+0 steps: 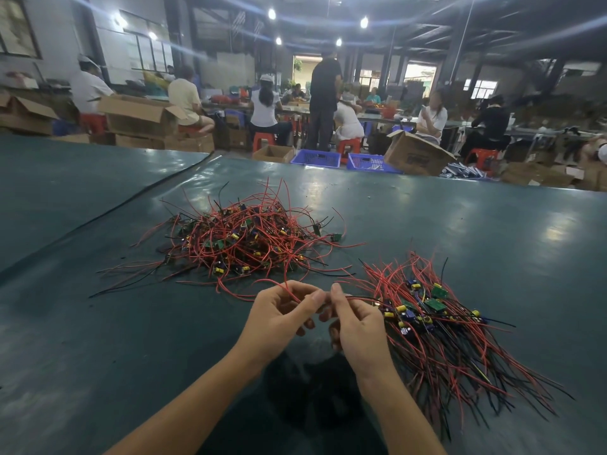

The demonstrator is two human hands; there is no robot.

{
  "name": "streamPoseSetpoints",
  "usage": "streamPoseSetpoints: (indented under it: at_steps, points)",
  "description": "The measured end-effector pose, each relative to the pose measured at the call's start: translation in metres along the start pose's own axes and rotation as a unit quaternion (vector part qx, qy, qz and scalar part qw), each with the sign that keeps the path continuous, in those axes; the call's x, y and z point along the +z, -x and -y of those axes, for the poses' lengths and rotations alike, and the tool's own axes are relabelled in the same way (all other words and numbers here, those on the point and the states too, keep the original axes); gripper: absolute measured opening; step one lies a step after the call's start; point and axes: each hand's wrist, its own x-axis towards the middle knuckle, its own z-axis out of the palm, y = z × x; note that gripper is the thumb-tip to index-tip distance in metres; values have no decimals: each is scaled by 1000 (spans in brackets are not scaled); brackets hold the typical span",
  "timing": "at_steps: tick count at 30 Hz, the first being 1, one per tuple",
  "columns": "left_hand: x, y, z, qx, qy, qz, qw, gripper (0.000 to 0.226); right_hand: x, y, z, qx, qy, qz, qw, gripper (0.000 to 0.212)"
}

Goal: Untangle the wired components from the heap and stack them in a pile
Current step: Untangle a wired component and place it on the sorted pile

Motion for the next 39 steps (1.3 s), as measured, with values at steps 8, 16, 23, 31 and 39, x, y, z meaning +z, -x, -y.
streamPoseSetpoints:
  at_steps: [8, 16, 23, 31, 39]
  points:
    - [-1, 0, 1, -14, -12, 58, 998, 15, -4, 0, 1, 15, 7, 22, 1000, 43]
    - [-7, -3, -4, -20, -2, 42, 999, 18, -17, -8, 3, 62, -18, 29, 997, 43]
    - [-9, -2, -10, -39, 41, 35, 998, 23, -32, -19, -3, 52, -70, -42, 995, 42]
    - [-3, -1, -3, -35, 10, 52, 998, 17, -20, -11, -5, 25, 6, -2, 1000, 43]
    - [-2, 0, -1, -41, -25, 88, 995, 20, -12, -6, -5, -28, 106, 32, 993, 52]
